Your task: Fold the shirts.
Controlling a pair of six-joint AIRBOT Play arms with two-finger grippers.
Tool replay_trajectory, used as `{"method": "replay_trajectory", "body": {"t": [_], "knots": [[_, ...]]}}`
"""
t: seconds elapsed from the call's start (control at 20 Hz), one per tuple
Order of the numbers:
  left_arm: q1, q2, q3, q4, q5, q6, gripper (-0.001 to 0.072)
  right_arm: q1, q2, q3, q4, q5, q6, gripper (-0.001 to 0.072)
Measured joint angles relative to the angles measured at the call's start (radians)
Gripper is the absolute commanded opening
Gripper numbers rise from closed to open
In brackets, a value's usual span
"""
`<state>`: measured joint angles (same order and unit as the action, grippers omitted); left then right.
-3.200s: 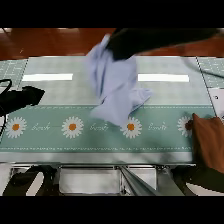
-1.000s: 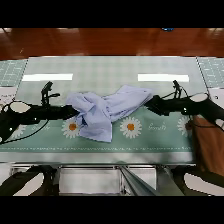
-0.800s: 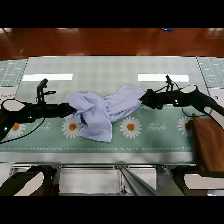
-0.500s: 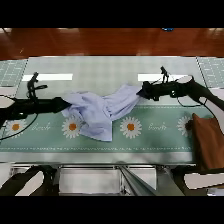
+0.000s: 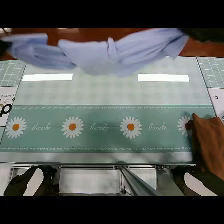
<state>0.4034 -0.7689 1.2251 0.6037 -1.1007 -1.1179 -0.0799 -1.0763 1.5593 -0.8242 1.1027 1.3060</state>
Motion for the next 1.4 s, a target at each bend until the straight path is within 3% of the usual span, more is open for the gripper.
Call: {"method": "replay_trajectory", "body": {"t": [0.2,0.4,0.6,0.75,0.95,1.1,1.4], "knots": [[0.056,0.125,0.1,-0.002,-0.003,-0.004,0.0017,-0.006,0.227,0.039,-0.15,0.031,0.036,0.002],[0.063,0.251,0.127,0.1,-0.026,-0.052,0.0017,-0.008,0.42,0.05,-0.371,0.121,0.132,0.002],[-0.014,0.346,0.118,0.276,-0.087,-0.132,0.0017,-0.008,0.55,0.045,-0.572,0.267,0.223,0.002],[-0.083,0.378,0.041,0.343,-0.171,-0.187,0.0017,-0.008,0.602,0.002,-0.64,0.355,0.268,0.0021],[-0.14,0.391,-0.197,0.353,-0.267,-0.224,0.0017,-0.008,0.626,-0.159,-0.641,0.403,0.295,0.002],[-0.157,0.376,-0.422,0.349,-0.285,-0.234,0.0017,-0.008,0.612,-0.344,-0.591,0.357,0.303,0.002],[-0.166,0.262,-0.732,0.268,-0.087,-0.226,0.0018,-0.008,0.338,-0.544,-0.403,0.137,0.204,0.002]]}}
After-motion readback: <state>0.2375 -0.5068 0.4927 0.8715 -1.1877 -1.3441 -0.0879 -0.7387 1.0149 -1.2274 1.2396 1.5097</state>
